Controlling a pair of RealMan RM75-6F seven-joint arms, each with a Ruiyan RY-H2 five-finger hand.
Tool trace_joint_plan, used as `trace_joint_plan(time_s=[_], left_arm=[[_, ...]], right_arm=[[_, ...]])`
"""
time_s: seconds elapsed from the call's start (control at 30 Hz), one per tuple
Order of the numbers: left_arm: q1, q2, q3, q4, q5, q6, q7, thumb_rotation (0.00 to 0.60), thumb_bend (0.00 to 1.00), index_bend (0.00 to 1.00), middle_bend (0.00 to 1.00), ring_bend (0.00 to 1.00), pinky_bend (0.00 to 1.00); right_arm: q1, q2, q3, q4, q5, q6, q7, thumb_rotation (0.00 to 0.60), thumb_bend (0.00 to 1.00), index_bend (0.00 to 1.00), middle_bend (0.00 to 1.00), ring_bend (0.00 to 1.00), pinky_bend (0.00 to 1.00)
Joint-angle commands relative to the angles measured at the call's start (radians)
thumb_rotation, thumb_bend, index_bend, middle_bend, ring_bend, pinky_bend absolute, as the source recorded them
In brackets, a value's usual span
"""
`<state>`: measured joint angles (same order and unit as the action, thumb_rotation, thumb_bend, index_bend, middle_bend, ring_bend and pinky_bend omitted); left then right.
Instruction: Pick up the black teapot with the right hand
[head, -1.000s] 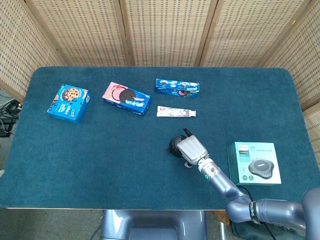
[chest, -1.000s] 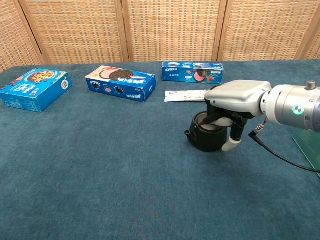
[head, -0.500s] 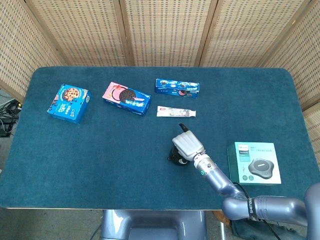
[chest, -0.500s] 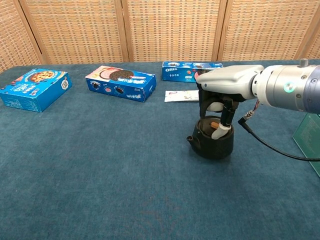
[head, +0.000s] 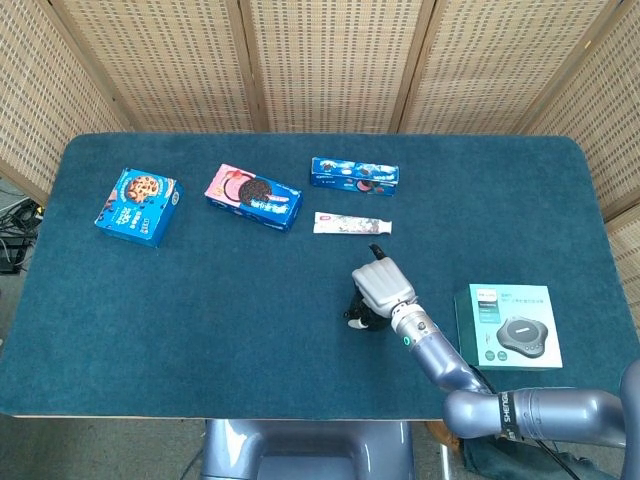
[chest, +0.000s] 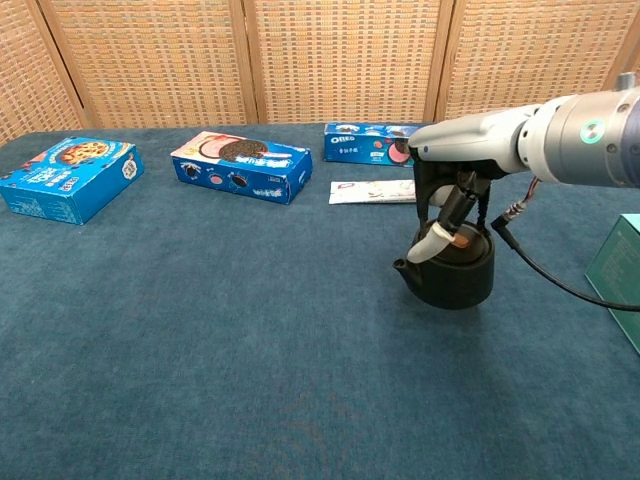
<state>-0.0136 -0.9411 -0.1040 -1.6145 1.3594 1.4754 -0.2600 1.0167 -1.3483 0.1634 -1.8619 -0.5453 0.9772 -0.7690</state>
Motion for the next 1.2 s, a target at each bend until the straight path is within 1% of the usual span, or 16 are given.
trace_joint_plan(time_s=[0.03,0.1,0.17,0.23,0.3,0.43,0.53,0.7,0.73,0.8,0.87,0.9,0.93,0.97,1.07,1.2], left_arm=[[0.0,0.0,0.0,-0.001,0.0,0.0,0.003,0.6,0.0,0.0,0.0,0.0,0.0],[-0.001,-0.001,0.0,-0.002,0.0,-0.001,0.005,0.6,0.0,0.0,0.0,0.0,0.0],[-0.001,-0.002,0.001,-0.003,0.002,-0.001,0.009,0.6,0.0,0.0,0.0,0.0,0.0],[-0.001,-0.002,0.002,-0.004,0.003,-0.001,0.011,0.6,0.0,0.0,0.0,0.0,0.0],[-0.001,-0.001,0.002,-0.006,0.004,0.001,0.011,0.6,0.0,0.0,0.0,0.0,0.0],[0.001,0.0,0.001,-0.008,0.004,0.004,0.011,0.6,0.0,0.0,0.0,0.0,0.0],[0.001,-0.001,0.002,-0.008,0.004,0.004,0.009,0.6,0.0,0.0,0.0,0.0,0.0],[0.0,-0.001,0.001,-0.008,0.004,0.003,0.009,0.6,0.0,0.0,0.0,0.0,0.0],[0.0,-0.001,0.001,-0.008,0.004,0.003,0.009,0.6,0.0,0.0,0.0,0.0,0.0],[0.0,-0.001,0.001,-0.008,0.004,0.002,0.007,0.6,0.0,0.0,0.0,0.0,0.0],[0.0,0.0,0.001,-0.007,0.003,0.002,0.006,0.6,0.0,0.0,0.0,0.0,0.0],[0.0,0.0,0.001,-0.007,0.003,0.002,0.006,0.6,0.0,0.0,0.0,0.0,0.0],[0.0,0.0,0.001,-0.007,0.003,0.002,0.005,0.6,0.0,0.0,0.0,0.0,0.0],[0.001,0.0,0.0,-0.007,0.002,0.002,0.004,0.6,0.0,0.0,0.0,0.0,0.0],[0.001,0.001,0.0,-0.006,0.002,0.003,0.004,0.6,0.0,0.0,0.0,0.0,0.0],[0.0,0.0,0.0,-0.006,0.003,0.003,0.005,0.6,0.0,0.0,0.0,0.0,0.0]], right_arm=[[0.026,0.011,0.006,-0.051,0.084,0.084,-0.042,0.374,0.0,1.0,1.0,1.0,0.0],[0.033,0.01,0.007,-0.067,0.105,0.124,-0.06,0.289,0.0,1.0,1.0,1.0,0.0],[0.04,0.011,0.009,-0.09,0.124,0.155,-0.075,0.172,0.0,1.0,1.0,1.0,0.0],[0.04,0.007,0.009,-0.093,0.109,0.168,-0.072,0.127,0.0,1.0,1.0,1.0,0.0],[0.027,-0.001,0.016,-0.096,0.077,0.168,-0.031,0.117,0.0,1.0,1.0,1.0,0.02],[-0.022,-0.038,0.033,-0.069,-0.034,0.189,0.093,0.121,0.0,1.0,1.0,1.0,0.13],[-0.038,-0.048,0.034,-0.055,-0.082,0.196,0.129,0.123,0.0,1.0,1.0,1.0,0.2],[-0.043,-0.053,0.052,-0.064,-0.054,0.195,0.143,0.128,0.0,1.0,1.0,1.0,0.24],[-0.041,-0.052,0.054,-0.066,-0.048,0.193,0.14,0.134,0.01,1.0,1.0,1.0,0.24],[-0.038,-0.051,0.057,-0.067,-0.042,0.189,0.136,0.159,0.14,1.0,1.0,1.0,0.25],[-0.035,-0.049,0.059,-0.069,-0.031,0.189,0.128,0.234,0.47,1.0,1.0,1.0,0.26],[-0.033,-0.048,0.059,-0.069,-0.028,0.19,0.122,0.265,0.58,1.0,1.0,1.0,0.27],[-0.031,-0.049,0.06,-0.07,-0.025,0.194,0.118,0.32,0.7,1.0,1.0,1.0,0.27],[-0.03,-0.049,0.06,-0.071,-0.02,0.196,0.112,0.364,0.77,1.0,1.0,1.0,0.28],[-0.027,-0.049,0.063,-0.076,-0.012,0.203,0.104,0.438,0.82,1.0,1.0,1.0,0.28],[-0.029,-0.05,0.067,-0.079,-0.016,0.21,0.106,0.458,0.82,1.0,1.0,1.0,0.28]])
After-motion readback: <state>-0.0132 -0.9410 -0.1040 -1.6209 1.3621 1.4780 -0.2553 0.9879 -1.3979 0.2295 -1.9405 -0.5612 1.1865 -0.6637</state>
